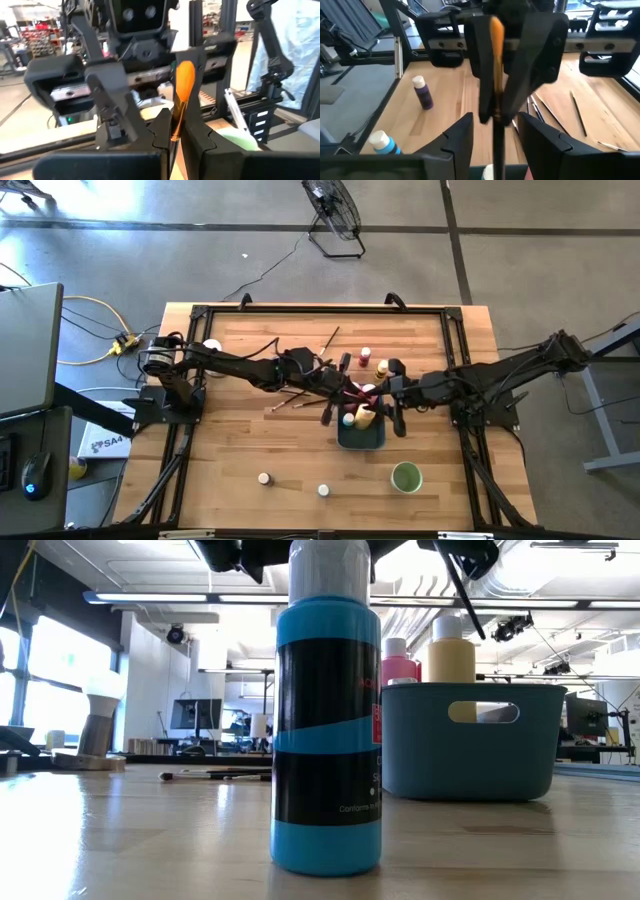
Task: Pick & Place Paint Supplies
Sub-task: Put the black and gold paint brush into the green cup, then put the black and silver paint brush into the green cup
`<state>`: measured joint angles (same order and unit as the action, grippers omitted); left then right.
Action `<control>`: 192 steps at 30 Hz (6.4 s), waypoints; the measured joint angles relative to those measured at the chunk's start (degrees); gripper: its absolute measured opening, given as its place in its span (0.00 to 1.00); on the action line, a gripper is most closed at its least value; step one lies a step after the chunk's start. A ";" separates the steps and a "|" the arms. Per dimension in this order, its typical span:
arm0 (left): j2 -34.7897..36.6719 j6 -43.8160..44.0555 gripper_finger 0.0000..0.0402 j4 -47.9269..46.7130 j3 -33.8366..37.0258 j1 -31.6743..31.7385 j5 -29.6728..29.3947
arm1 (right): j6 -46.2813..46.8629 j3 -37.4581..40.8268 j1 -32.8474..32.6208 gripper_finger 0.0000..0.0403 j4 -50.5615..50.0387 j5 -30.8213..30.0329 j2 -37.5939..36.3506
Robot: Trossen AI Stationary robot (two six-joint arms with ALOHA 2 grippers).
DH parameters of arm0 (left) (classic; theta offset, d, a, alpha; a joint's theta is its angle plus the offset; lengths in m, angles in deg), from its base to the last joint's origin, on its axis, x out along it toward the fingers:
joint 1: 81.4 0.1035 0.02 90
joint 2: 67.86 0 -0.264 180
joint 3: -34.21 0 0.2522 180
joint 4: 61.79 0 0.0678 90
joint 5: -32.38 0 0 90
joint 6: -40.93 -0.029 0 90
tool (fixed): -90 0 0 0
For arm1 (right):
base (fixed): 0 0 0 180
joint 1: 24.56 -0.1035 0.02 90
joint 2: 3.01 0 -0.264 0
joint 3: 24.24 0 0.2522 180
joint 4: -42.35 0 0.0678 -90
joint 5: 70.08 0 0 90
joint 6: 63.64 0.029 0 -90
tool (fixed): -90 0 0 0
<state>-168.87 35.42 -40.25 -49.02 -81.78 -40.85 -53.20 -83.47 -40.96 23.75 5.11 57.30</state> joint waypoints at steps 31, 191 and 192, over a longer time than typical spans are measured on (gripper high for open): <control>0.00 -0.24 0.31 0.64 0.00 0.00 -1.09 | -1.62 0.00 0.02 0.05 -0.19 0.51 -0.01; 24.30 -4.22 0.34 -45.89 0.04 1.46 -13.33 | 50.81 6.32 -54.71 0.34 -5.19 -58.04 21.79; 24.30 -4.22 0.34 -45.86 0.04 1.47 -13.33 | 50.80 6.32 -54.71 0.35 -5.19 -58.26 21.79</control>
<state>-144.57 31.20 -86.11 -48.98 -80.31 -54.18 -2.41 -77.15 -95.67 18.56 -53.15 79.09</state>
